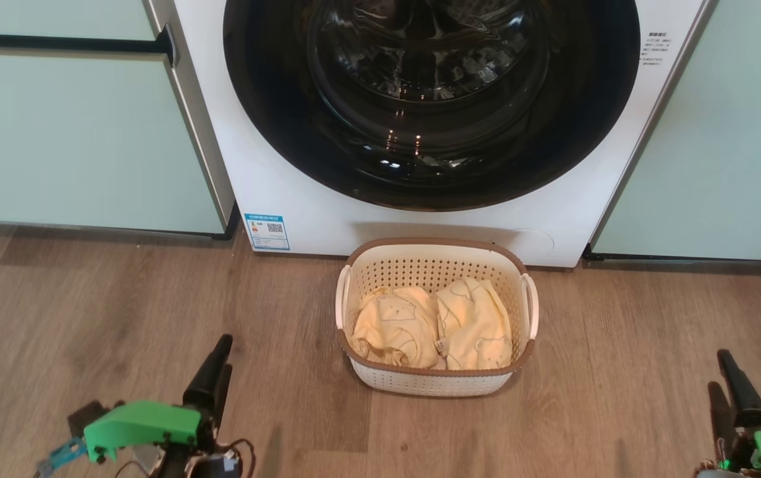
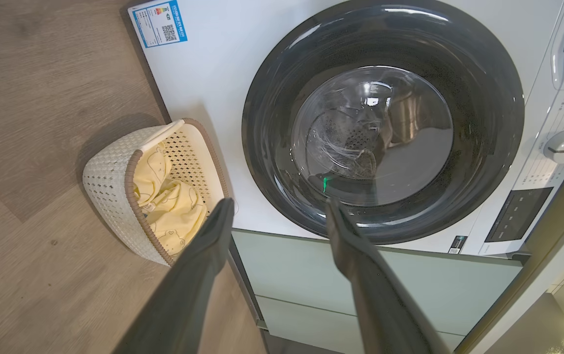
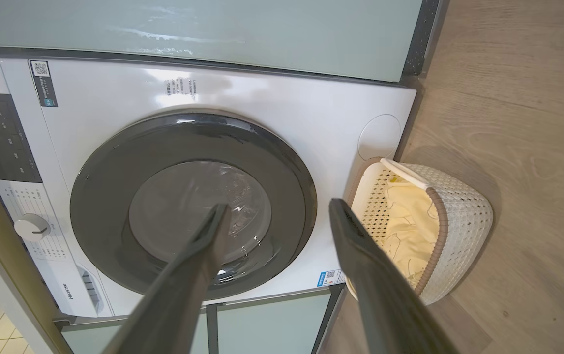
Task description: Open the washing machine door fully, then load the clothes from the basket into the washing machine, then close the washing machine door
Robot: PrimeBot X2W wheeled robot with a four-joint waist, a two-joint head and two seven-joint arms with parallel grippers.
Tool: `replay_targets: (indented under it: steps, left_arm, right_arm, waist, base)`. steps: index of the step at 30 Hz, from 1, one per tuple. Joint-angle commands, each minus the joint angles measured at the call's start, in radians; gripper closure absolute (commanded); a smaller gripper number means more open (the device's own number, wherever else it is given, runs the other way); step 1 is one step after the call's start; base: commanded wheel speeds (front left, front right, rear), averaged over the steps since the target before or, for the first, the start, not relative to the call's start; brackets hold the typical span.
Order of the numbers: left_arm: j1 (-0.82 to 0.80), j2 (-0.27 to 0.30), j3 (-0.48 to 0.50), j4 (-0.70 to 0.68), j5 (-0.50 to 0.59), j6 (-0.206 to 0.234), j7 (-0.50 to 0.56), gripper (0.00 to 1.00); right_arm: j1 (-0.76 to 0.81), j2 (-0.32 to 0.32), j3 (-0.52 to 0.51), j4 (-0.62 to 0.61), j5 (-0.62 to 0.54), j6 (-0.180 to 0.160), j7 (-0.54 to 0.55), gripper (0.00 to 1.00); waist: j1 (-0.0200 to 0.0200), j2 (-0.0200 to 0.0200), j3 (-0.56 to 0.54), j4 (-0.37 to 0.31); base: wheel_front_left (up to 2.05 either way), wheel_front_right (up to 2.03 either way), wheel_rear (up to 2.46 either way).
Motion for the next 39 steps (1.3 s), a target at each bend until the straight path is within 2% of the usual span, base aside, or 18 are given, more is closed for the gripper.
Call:
replay_targets:
  steps: [1, 7, 12, 17, 20, 26, 39]
  left_arm:
    - [-0.053, 0.019, 0.011, -0.033, 0.002, -0.003, -0.006, 0.00]
    - [-0.067, 0.026, 0.013, -0.023, 0.135, -0.004, -0.026, 0.00]
    - [-0.072, 0.016, 0.028, -0.033, 0.270, -0.001, -0.041, 0.00]
    - [-0.074, 0.010, 0.024, -0.038, 0.389, 0.003, -0.056, 0.00]
    - [-0.077, 0.010, 0.017, -0.042, 0.476, 0.006, -0.068, 0.00]
    - [-0.081, 0.015, 0.002, -0.054, 0.598, 0.014, -0.085, 0.00]
    - [-0.088, 0.019, -0.019, -0.064, 0.770, 0.016, -0.121, 0.00]
  right_arm:
    - [-0.059, -0.023, 0.005, -0.033, -0.002, -0.001, -0.005, 0.00]
    - [-0.074, -0.042, 0.016, -0.012, -0.101, -0.001, -0.029, 0.00]
    - [-0.087, -0.044, -0.001, -0.005, -0.229, -0.001, -0.044, 0.00]
    - [-0.091, -0.040, -0.011, -0.009, -0.384, -0.001, -0.059, 0.00]
    - [-0.091, -0.042, -0.013, -0.013, -0.521, -0.001, -0.071, 0.00]
    - [-0.094, -0.041, -0.018, -0.017, -0.697, -0.001, -0.089, 0.00]
    - [-0.106, -0.033, -0.023, -0.015, -0.903, -0.002, -0.124, 0.00]
  waist:
    - [0.0000, 0.0000, 0.000, 0.000]
    - [0.0000, 0.0000, -0.001, 0.001]
    - [0.0000, 0.0000, -0.001, 0.001]
    - [0.0000, 0.0000, -0.002, 0.001]
    - [0.0000, 0.0000, -0.003, 0.002]
    - [0.0000, 0.0000, -0.003, 0.002]
    - [0.0000, 0.0000, -0.001, 0.000]
  base:
    - [0.00, 0.00, 0.00]
    - [0.00, 0.00, 0.00]
    - [0.00, 0.00, 0.00]
    - [0.00, 0.00, 0.00]
    - [0.00, 0.00, 0.00]
    - [0.00, 0.00, 0.00]
    - [0.00, 0.00, 0.00]
